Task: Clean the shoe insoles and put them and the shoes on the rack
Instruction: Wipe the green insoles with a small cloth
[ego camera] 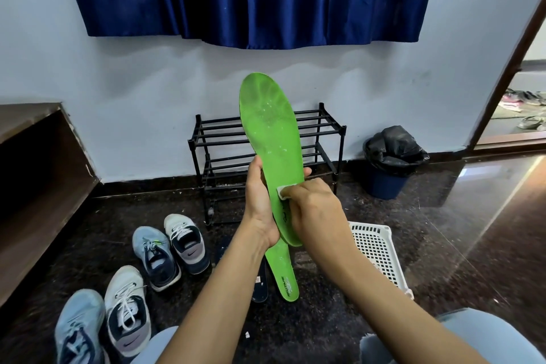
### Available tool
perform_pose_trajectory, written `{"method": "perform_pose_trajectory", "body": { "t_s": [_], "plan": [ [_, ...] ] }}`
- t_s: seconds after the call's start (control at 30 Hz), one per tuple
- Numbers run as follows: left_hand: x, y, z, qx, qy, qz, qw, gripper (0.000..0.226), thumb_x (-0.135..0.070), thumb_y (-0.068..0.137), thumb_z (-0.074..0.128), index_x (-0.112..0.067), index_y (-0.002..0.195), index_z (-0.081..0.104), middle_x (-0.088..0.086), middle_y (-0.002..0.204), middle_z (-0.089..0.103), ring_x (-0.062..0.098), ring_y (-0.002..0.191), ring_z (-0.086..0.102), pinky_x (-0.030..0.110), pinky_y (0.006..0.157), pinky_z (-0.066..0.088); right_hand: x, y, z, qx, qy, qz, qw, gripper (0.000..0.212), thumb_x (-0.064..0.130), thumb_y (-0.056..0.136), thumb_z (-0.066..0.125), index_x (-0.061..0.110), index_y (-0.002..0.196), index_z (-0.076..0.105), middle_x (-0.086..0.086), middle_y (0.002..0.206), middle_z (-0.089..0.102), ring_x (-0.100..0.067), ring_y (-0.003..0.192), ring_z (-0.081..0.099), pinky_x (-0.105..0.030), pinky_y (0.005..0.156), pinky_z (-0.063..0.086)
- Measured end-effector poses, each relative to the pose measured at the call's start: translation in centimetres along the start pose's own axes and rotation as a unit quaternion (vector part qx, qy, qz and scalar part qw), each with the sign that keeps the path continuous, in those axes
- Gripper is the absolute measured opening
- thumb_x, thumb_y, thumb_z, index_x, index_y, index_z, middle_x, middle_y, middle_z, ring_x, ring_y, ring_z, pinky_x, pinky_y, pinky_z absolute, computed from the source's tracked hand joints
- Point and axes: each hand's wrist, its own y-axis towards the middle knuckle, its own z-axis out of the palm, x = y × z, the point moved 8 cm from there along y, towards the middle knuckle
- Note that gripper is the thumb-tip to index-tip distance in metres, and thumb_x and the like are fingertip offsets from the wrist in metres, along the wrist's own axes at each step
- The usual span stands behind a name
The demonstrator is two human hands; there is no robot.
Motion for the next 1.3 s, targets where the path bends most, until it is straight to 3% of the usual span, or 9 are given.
{"method": "perform_pose_trajectory", "body": {
  "t_s": [0.1,0.2,0.33,0.43,0.63,0.7,0.8,1.07,1.3],
  "plan": [
    [0.5,-0.2,0.2,0.003,-0.001,0.005,1.0,0.076,-0.064,0.095,0.026,-0.012,0.078,0.079,0.011,0.086,0.073,0.022,0.075,0.07,0.032,0.076,0.053,-0.4,0.7,-0.2,0.002,-0.002,0.002,1.0,0.019,0.001,0.07,0.055,0.005,0.079,0.072,-0.01,0.068,0.063,-0.031,0.068,0.057,-0.035,0.052,0.053],
    [1.2,-0.4,0.7,0.012,0.004,-0.008,1.0,0.069,-0.062,0.095,0.029,-0.015,0.077,0.077,0.008,0.08,0.072,0.021,0.072,0.07,0.031,0.07,0.051,-0.9,1.4,-1.1,-0.028,-0.002,0.014,1.0,0.019,0.002,0.07,0.056,0.006,0.079,0.072,-0.01,0.068,0.064,-0.031,0.066,0.057,-0.033,0.056,0.047],
    [0.7,-0.2,0.6,0.017,0.014,-0.006,1.0,0.072,-0.057,0.097,0.028,-0.009,0.078,0.077,0.012,0.083,0.072,0.023,0.074,0.069,0.032,0.076,0.051,-1.0,0.6,-0.6,-0.022,0.017,0.024,0.999,0.022,0.002,0.071,0.056,0.006,0.082,0.074,-0.011,0.071,0.066,-0.029,0.067,0.059,-0.026,0.063,0.039],
    [0.0,-0.3,0.1,0.01,0.008,-0.003,1.0,0.071,-0.056,0.096,0.028,-0.002,0.094,0.073,0.019,0.097,0.07,0.029,0.087,0.066,0.035,0.087,0.05,-0.2,0.0,-0.1,-0.008,0.032,0.014,0.999,0.021,0.001,0.07,0.057,0.006,0.081,0.074,-0.011,0.07,0.065,-0.029,0.067,0.06,-0.026,0.064,0.039],
    [0.5,-0.4,0.4,0.008,0.021,0.004,1.0,0.063,-0.054,0.097,0.028,-0.009,0.088,0.071,0.01,0.081,0.071,0.02,0.07,0.068,0.028,0.069,0.052,-1.0,1.1,-0.4,-0.023,0.042,0.024,0.999,0.02,0.001,0.073,0.056,0.006,0.082,0.074,-0.011,0.074,0.067,-0.03,0.07,0.061,-0.026,0.066,0.039],
    [0.5,-0.2,0.2,0.008,0.022,0.001,1.0,0.068,-0.055,0.097,0.028,-0.008,0.082,0.075,0.012,0.082,0.072,0.021,0.072,0.069,0.03,0.072,0.052,-0.9,0.8,-0.4,-0.028,0.051,0.025,0.998,0.021,0.001,0.073,0.056,0.007,0.082,0.074,-0.01,0.075,0.068,-0.029,0.07,0.061,-0.025,0.067,0.039],
    [-0.3,-0.1,0.1,0.005,0.01,0.007,1.0,0.073,-0.058,0.095,0.026,-0.002,0.093,0.072,0.017,0.093,0.07,0.026,0.081,0.067,0.034,0.08,0.051,-0.2,0.0,-0.1,-0.022,0.074,0.009,0.997,0.026,0.01,0.076,0.048,0.008,0.081,0.074,-0.009,0.074,0.068,-0.028,0.07,0.062,-0.025,0.067,0.041],
    [0.7,-0.3,0.4,0.01,0.013,0.0,1.0,0.065,-0.061,0.095,0.027,-0.012,0.091,0.069,0.008,0.081,0.07,0.019,0.071,0.068,0.026,0.066,0.053,-0.6,1.0,-0.4,-0.027,0.061,0.018,0.998,0.021,0.001,0.07,0.058,0.009,0.082,0.073,-0.008,0.075,0.068,-0.027,0.071,0.062,-0.021,0.069,0.037],
    [-0.2,-0.1,0.2,0.011,0.01,0.008,1.0,0.079,-0.063,0.094,0.022,-0.001,0.095,0.07,0.015,0.092,0.069,0.025,0.08,0.066,0.033,0.078,0.051,0.4,0.1,-0.2,-0.029,0.087,0.0,0.996,0.022,0.009,0.074,0.053,0.01,0.08,0.074,-0.007,0.075,0.068,-0.027,0.07,0.064,-0.021,0.071,0.04]
  ]
}}
